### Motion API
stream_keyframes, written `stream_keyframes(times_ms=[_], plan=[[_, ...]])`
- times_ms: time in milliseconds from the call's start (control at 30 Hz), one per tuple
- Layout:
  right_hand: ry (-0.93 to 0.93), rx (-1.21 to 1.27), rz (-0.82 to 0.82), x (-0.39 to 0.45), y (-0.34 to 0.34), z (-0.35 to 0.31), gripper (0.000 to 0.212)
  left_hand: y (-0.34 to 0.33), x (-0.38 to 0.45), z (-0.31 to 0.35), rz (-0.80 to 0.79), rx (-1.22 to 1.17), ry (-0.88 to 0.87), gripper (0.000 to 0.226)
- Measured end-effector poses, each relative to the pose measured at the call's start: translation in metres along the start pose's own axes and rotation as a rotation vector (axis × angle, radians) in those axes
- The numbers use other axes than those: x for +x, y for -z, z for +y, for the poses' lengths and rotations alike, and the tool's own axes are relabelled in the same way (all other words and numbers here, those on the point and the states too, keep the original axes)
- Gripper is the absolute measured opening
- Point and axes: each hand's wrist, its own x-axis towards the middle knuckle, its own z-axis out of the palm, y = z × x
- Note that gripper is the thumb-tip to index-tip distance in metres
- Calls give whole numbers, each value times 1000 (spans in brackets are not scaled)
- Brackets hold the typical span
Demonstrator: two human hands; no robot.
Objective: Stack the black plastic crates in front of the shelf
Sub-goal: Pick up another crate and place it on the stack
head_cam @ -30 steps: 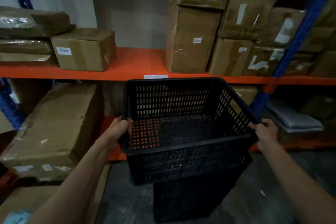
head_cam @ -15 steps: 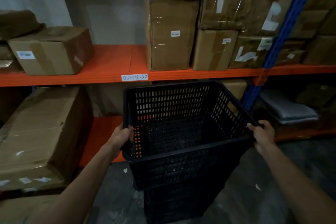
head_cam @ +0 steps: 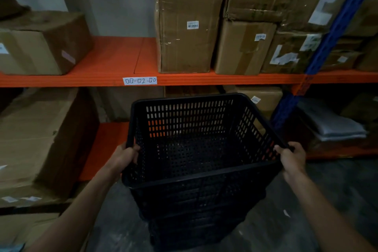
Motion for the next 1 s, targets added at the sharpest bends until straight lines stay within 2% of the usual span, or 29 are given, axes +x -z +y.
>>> stream_keyframes(times_ms=[233,467,533,567,600,700,833,1000], plan=[[43,-16,-43,-3,-3,14,21,6,-8,18,-3,70,65,46],[89,-227,-189,11,16,11,20,-8,-15,15,54,117,109,41],[92,-281,-229,16,19,9,21,-7,-12,19,79,159,137,30],[104,-313,-217,16,18,9,22,-7,-12,21,102,194,147,21],[118,-344,-190,15,17,8,22,-7,-11,22,135,252,147,22],[178,-472,-175,9,17,5,25,-5,-19,21,252,464,68,50],[215,-822,-289,10,25,-8,44,-5,-24,22,238,592,23,61],[217,-704,-333,5,29,-7,52,-11,-26,25,230,704,54,74]])
